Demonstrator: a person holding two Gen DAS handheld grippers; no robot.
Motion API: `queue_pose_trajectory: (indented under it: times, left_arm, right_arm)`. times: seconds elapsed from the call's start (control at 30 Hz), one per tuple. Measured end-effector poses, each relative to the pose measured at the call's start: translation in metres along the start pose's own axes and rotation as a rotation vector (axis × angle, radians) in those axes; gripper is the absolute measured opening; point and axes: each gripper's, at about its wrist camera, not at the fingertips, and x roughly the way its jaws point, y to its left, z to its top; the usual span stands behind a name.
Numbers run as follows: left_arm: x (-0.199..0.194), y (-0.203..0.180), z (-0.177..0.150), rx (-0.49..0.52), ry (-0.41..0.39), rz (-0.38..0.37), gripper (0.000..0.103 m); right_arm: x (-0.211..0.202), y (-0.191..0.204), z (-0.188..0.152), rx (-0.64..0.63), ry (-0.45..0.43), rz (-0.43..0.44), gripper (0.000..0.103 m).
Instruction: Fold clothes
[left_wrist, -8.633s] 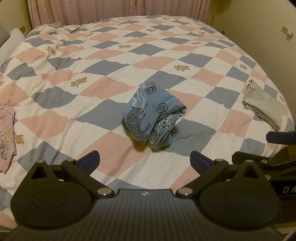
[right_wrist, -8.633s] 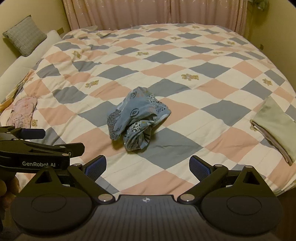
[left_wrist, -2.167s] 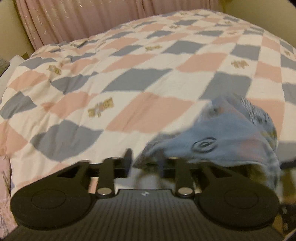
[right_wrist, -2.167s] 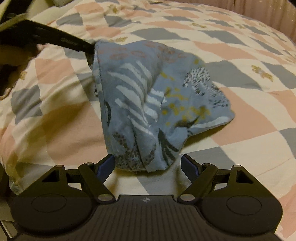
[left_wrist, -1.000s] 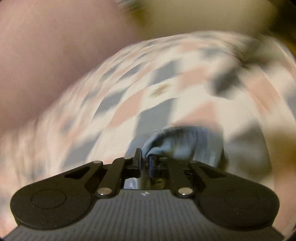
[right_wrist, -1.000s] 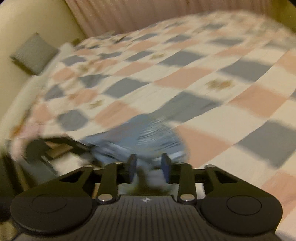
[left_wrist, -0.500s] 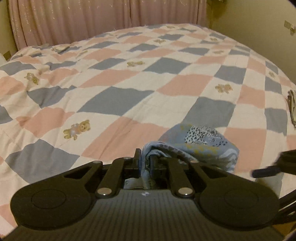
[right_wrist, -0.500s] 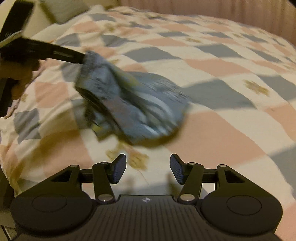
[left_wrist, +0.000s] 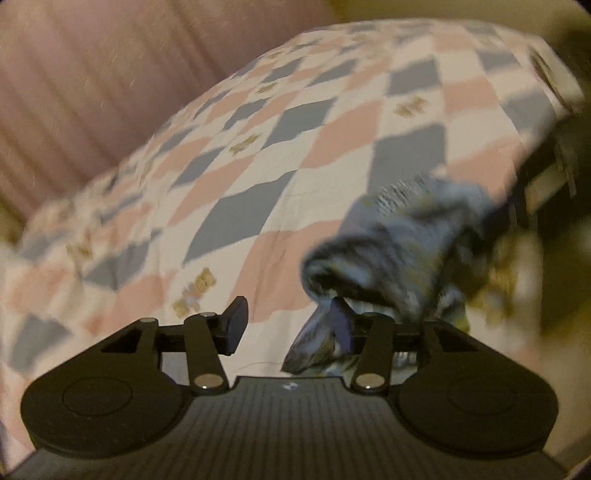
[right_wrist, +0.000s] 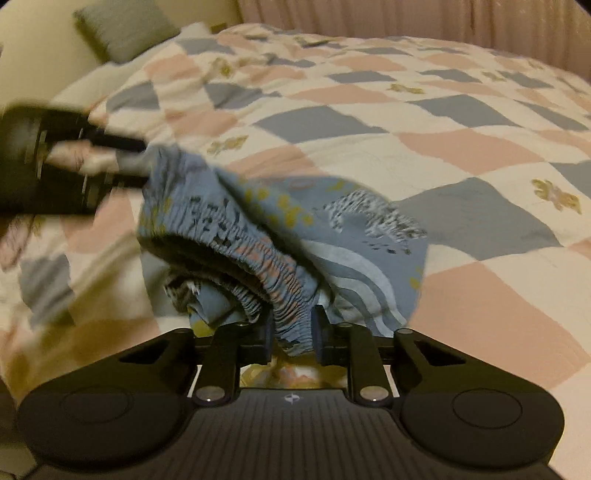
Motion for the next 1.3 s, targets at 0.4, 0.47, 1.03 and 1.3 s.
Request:
queue_pose_trajectory:
  times: [0.4,0.47,1.03,1.3]
  left_arm:
    - [-0.004,-0.068,-0.001,0.512,-0.197,0.014,0.051]
    - [-0.004,-0.079,0.000,0.594,-0.228,0.016,0.051]
    - [-0.031,-0.081,0.023,0.203,-0.218,-0.063,0.059]
    - [-0.036,-0.140,0.021,0.073,-0.219,-0.183,0.059]
  right_arm:
    - [-0.059,-0.030,0.034,0.054,-0.041,-0.012,0.016]
    - [-0.063,-0.033,0.039,0.071,-0.056,-0.006,0.016]
    - [-0.122,-0.067,0.070,0.197,-0.171,-0.083,0.010]
    - [-0.139,-0.071,0.075,0.224,-0.208,-0.059,0.008]
